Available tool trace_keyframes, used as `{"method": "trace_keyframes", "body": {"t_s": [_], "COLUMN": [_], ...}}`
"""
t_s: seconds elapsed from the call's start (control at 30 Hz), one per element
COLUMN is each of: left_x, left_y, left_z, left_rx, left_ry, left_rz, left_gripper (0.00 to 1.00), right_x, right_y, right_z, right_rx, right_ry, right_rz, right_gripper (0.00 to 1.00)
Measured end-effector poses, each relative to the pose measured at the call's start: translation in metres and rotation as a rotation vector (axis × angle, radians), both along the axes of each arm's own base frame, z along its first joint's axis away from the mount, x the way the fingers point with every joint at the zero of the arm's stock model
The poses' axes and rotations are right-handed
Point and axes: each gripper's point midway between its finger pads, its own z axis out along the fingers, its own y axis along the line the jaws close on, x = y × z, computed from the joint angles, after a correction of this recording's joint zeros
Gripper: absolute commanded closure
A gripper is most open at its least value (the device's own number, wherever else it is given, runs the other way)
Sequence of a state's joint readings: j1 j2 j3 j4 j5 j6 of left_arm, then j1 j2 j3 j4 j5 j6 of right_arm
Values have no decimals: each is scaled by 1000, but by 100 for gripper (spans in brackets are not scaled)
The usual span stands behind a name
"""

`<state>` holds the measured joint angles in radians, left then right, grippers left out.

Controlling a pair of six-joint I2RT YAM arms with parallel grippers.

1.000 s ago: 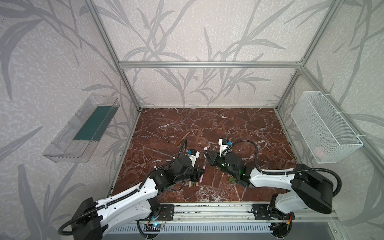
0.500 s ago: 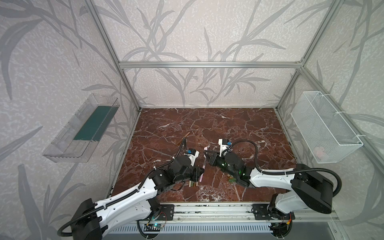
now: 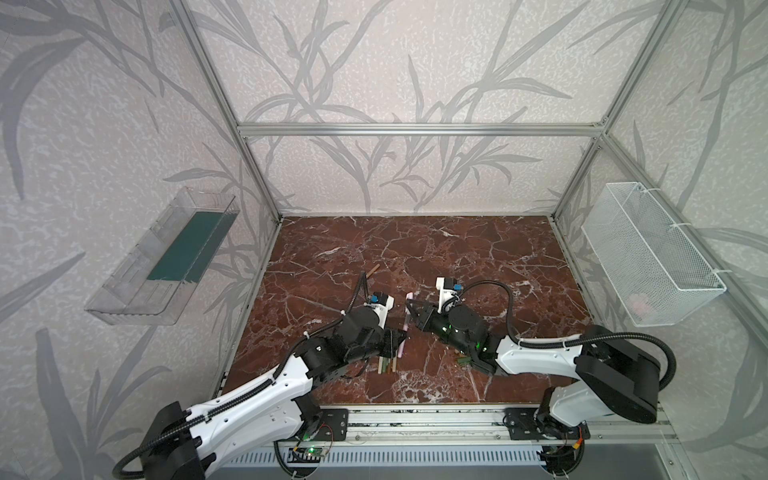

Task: Insert the pens into the pen caps
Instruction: 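Push the pink cap onto the pen nib with the right gripper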

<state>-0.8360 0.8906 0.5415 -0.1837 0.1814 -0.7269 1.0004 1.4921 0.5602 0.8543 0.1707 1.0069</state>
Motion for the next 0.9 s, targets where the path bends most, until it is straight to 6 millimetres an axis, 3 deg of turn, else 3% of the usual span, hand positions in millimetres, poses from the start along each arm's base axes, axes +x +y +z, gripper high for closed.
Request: {"method": "trace_keyframes", "body": {"t_s": [0.9], "left_x": [8], "left_y": [6], "left_z": [10], "left_rx": [-12], "left_ry": [-45], "left_rz": [35], "left_gripper": [100], "right_x": [1], "right_y": [13], "right_z": [20], "right_rx": [79], "right_ry": [-36], "right_rz": [-27], "right_gripper": [100]}}
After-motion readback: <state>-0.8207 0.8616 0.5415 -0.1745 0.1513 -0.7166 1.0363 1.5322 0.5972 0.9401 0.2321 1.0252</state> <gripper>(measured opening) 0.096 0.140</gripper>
